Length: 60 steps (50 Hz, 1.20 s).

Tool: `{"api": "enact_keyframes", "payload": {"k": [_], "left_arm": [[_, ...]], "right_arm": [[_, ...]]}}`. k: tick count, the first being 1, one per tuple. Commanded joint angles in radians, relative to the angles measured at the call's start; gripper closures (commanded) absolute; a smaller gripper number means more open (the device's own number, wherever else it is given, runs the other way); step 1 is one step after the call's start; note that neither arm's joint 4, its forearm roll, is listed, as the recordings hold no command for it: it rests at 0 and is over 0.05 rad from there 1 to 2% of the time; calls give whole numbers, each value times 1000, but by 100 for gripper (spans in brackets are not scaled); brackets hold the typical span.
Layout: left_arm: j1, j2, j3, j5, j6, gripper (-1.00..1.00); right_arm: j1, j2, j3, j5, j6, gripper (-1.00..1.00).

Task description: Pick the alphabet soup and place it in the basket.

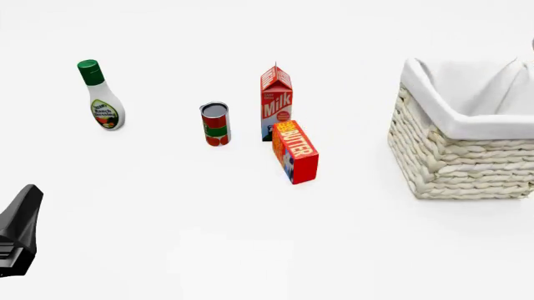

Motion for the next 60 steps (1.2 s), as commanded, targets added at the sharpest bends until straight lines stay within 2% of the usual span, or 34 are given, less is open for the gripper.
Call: {"api": "enact_keyframes", "payload": {"k": [1,32,43,60], "left_arm": [[0,0,0,0,0,-100],[0,0,0,0,0,-100],[0,0,0,0,0,-100],[0,0,0,0,0,-100]], "right_arm": [[-53,27,-20,-10,11,100],[-106,184,-86,-8,-62,100],[-115,241,-137,47,-105,100],[-118,306,-211,129,-140,100]]}}
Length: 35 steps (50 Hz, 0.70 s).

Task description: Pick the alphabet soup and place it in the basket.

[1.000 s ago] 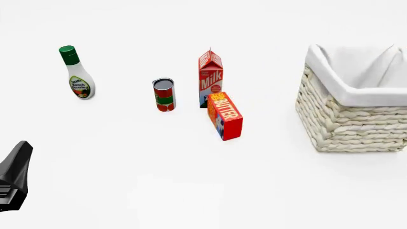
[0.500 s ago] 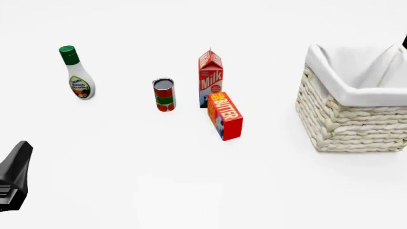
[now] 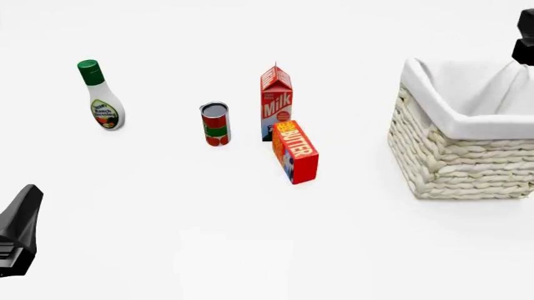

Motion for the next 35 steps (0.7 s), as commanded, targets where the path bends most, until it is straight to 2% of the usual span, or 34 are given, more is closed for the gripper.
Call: {"api": "enact_keyframes", "payload": {"k": [1,9,19,35], "left_arm": [[0,0,0,0,0,-100],[0,0,0,0,0,-100],[0,0,0,0,0,-100],[0,0,0,0,0,-100]], "right_arm": [[-9,39,-56,50,-12,100],[8,73,-88,105,-36,100],[12,115,-88,117,-59,100],[-20,132,-109,176,-116,100]]}}
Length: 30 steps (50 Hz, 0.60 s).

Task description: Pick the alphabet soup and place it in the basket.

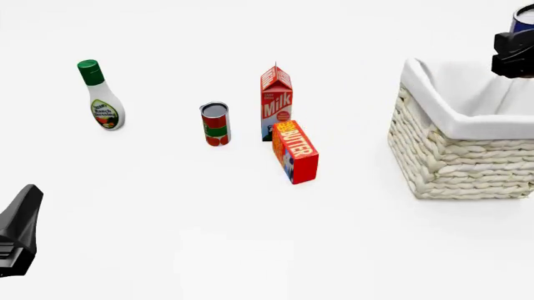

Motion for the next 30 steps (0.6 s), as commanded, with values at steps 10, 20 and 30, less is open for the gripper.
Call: {"api": "enact_keyframes", "payload": {"k": [10,20,30], "left_arm": [[0,0,0,0,0,-100],[0,0,0,0,0,-100],[0,0,0,0,0,-100]], "right_arm": [[-31,-2,-49,105,-57,100],[-48,14,-84,154,-80,100],[-58,51,-102,165,-101,100]]}}
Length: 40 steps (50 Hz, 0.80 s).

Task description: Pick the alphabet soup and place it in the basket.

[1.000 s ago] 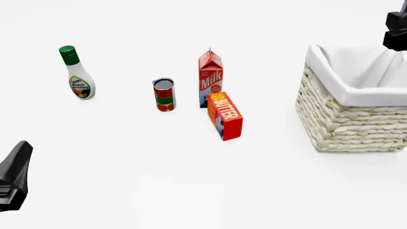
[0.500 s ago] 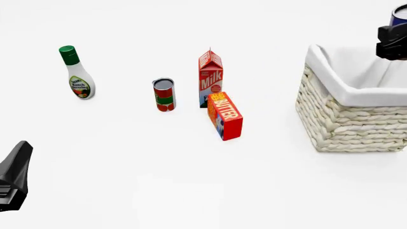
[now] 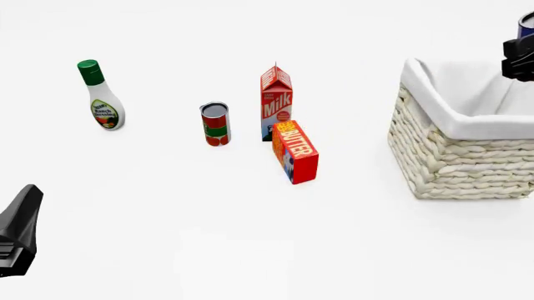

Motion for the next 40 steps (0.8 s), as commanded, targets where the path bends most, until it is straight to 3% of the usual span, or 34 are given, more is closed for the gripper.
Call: {"api": "enact_keyframes", "payload": {"k": [1,40], "left_arm": [[0,0,0,0,0,-100],[0,0,0,0,0,-100]], "right_arm": [[-15,29,-35,25,-3,100],[-25,207,-83,34,-51,100]]}}
